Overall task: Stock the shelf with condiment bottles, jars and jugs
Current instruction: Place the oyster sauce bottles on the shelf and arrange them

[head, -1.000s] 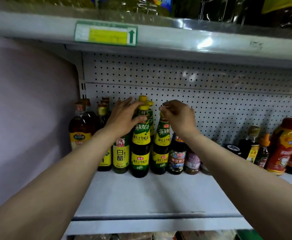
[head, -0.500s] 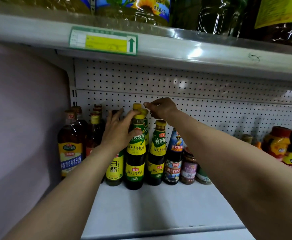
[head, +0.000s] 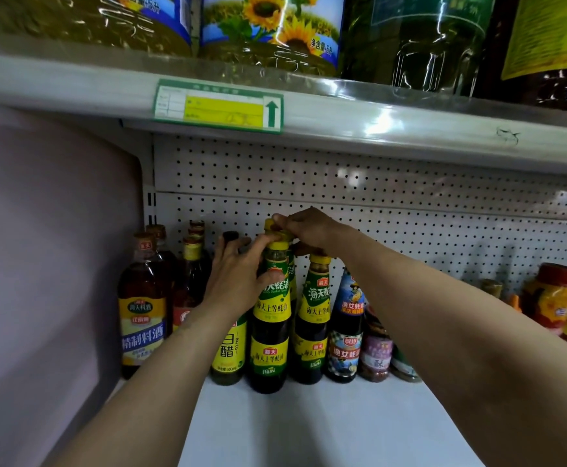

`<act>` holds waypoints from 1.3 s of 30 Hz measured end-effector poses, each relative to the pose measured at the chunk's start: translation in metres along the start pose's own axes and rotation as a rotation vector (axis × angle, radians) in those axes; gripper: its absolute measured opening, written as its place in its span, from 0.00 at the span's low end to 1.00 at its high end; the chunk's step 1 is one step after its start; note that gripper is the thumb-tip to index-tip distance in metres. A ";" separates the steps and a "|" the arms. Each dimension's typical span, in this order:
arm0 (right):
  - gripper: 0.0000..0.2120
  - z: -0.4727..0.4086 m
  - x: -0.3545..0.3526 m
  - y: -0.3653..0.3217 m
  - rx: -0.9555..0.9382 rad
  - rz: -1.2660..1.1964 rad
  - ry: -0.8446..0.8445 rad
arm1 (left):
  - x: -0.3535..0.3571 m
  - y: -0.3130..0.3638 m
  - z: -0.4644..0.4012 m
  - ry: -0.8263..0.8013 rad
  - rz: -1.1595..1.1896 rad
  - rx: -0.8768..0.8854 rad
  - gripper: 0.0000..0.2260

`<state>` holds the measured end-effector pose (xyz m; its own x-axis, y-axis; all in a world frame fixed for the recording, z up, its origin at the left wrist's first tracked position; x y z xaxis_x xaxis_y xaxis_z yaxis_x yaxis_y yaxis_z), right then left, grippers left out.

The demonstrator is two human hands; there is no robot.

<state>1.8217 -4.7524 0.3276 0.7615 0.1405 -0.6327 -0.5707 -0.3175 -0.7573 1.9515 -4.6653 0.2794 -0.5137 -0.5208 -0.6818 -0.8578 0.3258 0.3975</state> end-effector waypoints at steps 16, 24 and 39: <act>0.23 -0.019 -0.009 0.008 -0.018 -0.034 0.190 | -0.008 0.007 0.006 0.077 0.038 0.034 0.29; 0.25 -0.021 -0.009 0.001 -0.024 0.062 0.257 | -0.012 0.013 0.012 0.156 -0.010 0.085 0.30; 0.28 -0.021 -0.001 -0.014 -0.082 0.192 0.281 | -0.007 0.006 0.006 0.120 -0.005 0.070 0.30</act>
<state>1.8354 -4.7682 0.3422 0.7041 -0.1887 -0.6845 -0.6937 -0.3889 -0.6063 1.9502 -4.6546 0.2827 -0.5114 -0.6120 -0.6033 -0.8592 0.3753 0.3477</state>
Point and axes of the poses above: each hand's wrist, its own z-axis away from the middle knuckle, its own x-axis out of the palm, y = z × x, the point moved 9 cm from there along -z, towards the middle knuckle
